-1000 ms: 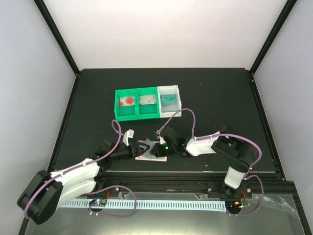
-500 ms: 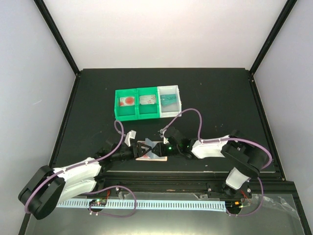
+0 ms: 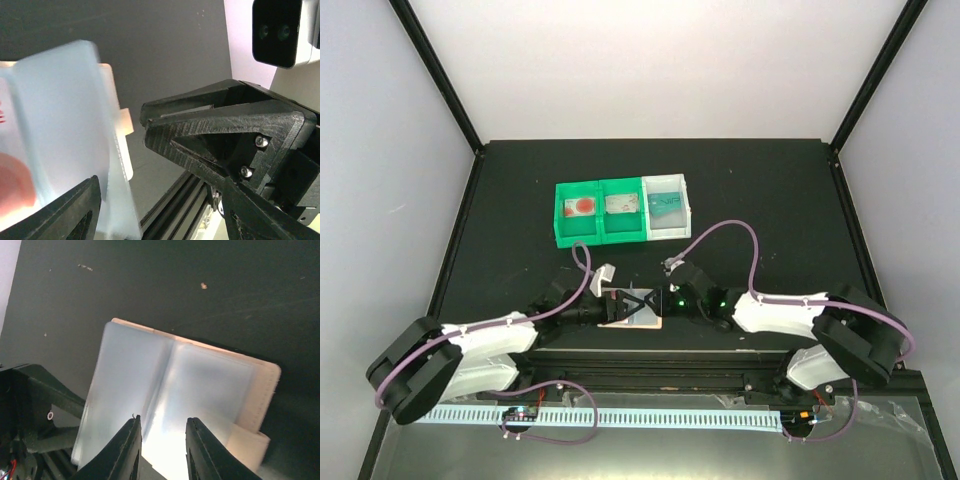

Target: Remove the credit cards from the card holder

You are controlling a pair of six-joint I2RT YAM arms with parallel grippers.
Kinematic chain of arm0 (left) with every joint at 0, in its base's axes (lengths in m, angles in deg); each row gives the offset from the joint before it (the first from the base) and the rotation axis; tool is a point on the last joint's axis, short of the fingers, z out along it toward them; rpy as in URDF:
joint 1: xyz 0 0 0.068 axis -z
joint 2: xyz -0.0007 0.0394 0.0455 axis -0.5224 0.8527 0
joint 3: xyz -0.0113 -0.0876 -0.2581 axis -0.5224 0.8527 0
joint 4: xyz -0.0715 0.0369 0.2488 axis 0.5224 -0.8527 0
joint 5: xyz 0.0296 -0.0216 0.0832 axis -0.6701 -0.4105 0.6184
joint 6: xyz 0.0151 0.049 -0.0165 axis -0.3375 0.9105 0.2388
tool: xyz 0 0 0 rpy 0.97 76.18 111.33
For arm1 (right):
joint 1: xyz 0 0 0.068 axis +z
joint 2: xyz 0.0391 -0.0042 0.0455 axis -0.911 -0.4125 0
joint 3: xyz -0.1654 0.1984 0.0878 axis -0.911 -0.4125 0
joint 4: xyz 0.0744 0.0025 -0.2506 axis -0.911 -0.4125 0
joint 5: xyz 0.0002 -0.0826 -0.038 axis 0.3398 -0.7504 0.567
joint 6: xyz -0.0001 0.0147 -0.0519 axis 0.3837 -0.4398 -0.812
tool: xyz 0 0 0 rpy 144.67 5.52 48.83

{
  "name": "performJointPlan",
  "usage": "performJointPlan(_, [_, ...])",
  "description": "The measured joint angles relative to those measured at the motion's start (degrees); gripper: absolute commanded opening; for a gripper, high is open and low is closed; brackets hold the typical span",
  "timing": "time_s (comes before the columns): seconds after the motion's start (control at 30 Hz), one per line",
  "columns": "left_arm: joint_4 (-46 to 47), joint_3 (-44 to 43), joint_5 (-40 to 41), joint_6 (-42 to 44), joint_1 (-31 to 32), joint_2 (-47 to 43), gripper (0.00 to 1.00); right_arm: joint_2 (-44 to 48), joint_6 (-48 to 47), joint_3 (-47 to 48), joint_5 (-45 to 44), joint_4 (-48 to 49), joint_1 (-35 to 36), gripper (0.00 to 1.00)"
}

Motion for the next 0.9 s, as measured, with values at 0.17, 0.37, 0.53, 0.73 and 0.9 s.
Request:
performJointPlan(0.17, [1.53,-1.81,0.48,-0.02,2.32,3.30,0.68,2.56,0.20,-1.01,-3.13,-2.38,0.00,0.29])
performJointPlan(0.37, [0.87,-1.88,2.25,0.52,2.58,3.10,0.68,4.04,0.26,-1.05,-5.38,-3.87,0.00,0.30])
performJointPlan(0.53, [-0.31,-1.88,3.21,1.14,2.58,2.69,0.68,4.87,0.39,-1.07,-6.14,-4.48,0.00,0.30])
performJointPlan(0.73, [-4.48,-1.92,5.05,3.21,1.53,-0.48,0.64,4.83,0.31,-1.07,-5.25,-3.72,0.00,0.30])
performJointPlan(0.9, [-10.47,-2.08,6.71,6.14,-1.88,-4.09,0.59,2.73,-0.04,-1.05,-2.45,-1.18,0.00,0.30])
